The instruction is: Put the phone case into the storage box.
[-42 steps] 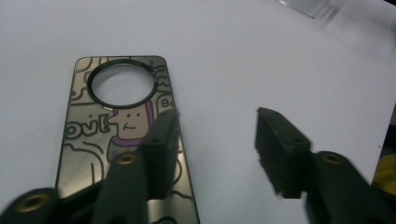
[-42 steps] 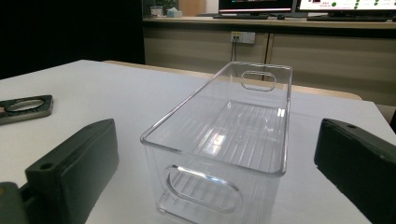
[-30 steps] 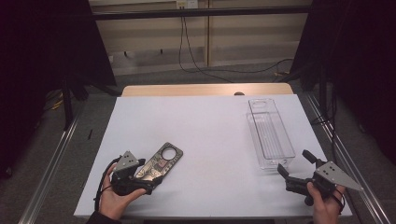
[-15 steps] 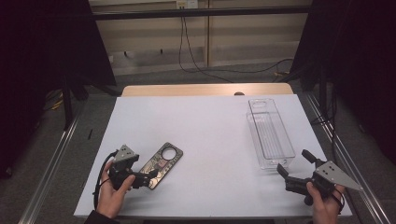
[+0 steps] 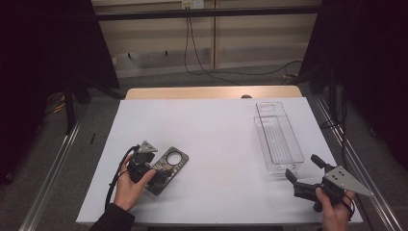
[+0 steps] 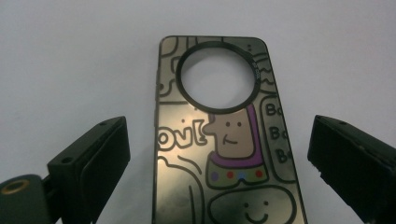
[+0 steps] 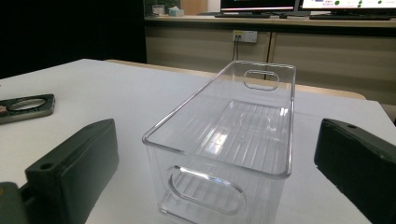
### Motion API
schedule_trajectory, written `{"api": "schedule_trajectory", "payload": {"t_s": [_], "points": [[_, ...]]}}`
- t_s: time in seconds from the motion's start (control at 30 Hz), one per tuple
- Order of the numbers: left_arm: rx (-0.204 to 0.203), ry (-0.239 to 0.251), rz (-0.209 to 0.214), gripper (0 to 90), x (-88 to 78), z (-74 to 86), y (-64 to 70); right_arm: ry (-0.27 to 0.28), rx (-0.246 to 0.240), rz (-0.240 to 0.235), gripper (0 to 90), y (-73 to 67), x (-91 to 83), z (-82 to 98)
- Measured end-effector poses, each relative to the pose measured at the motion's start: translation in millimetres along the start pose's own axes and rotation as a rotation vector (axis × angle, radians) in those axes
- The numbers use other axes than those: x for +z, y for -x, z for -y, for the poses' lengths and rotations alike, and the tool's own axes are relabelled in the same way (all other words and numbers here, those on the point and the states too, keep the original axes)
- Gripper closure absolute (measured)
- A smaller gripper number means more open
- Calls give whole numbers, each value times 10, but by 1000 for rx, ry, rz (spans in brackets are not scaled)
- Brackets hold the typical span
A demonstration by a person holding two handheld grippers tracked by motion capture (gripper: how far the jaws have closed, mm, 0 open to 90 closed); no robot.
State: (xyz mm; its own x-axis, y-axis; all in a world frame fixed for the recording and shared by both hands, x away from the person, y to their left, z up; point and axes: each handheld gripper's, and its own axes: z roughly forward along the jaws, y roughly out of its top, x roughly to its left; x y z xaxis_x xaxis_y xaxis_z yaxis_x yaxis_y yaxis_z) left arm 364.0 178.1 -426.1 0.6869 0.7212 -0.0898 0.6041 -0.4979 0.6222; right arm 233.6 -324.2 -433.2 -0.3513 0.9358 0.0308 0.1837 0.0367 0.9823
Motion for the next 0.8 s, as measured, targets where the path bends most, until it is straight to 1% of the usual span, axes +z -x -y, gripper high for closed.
{"api": "schedule_trajectory", "payload": {"t_s": [0.07,0.13,0.17,0.2,0.27,0.3,0.33,0.37,0.47,0.5,0.57,0.63,0.67,0.8], "points": [[2,-11,7,60,-1,-6,-11,-1,0,2,0,-2,0,0],[5,-36,7,58,7,-32,-13,-2,-1,1,0,-5,2,-1],[-5,-62,21,55,20,-71,-8,-2,-2,1,0,-6,5,-2],[2,-77,29,55,23,-92,-7,-1,-2,0,0,-7,6,-2],[4,-78,27,64,27,-108,1,-2,-3,-2,0,-7,6,-2],[12,-91,26,78,38,-121,8,-2,-4,-2,0,-7,7,-1],[16,-108,28,77,49,-130,11,-2,-3,-3,0,-7,7,0],[13,-117,33,77,66,-130,15,-1,-1,-1,0,-5,4,0],[32,-158,28,73,103,-123,31,-1,2,-1,0,-4,4,1],[32,-172,29,70,119,-121,30,-2,0,-2,0,-7,6,0],[41,-188,17,70,149,-122,31,-2,-2,-4,0,-8,6,0],[38,-201,20,70,179,-122,27,-3,-5,-5,0,-12,9,-1],[43,-208,23,70,198,-119,27,-3,-5,-4,0,-13,10,-1],[57,-220,15,61,211,-125,39,-3,-5,-5,0,-8,8,-1]]}}
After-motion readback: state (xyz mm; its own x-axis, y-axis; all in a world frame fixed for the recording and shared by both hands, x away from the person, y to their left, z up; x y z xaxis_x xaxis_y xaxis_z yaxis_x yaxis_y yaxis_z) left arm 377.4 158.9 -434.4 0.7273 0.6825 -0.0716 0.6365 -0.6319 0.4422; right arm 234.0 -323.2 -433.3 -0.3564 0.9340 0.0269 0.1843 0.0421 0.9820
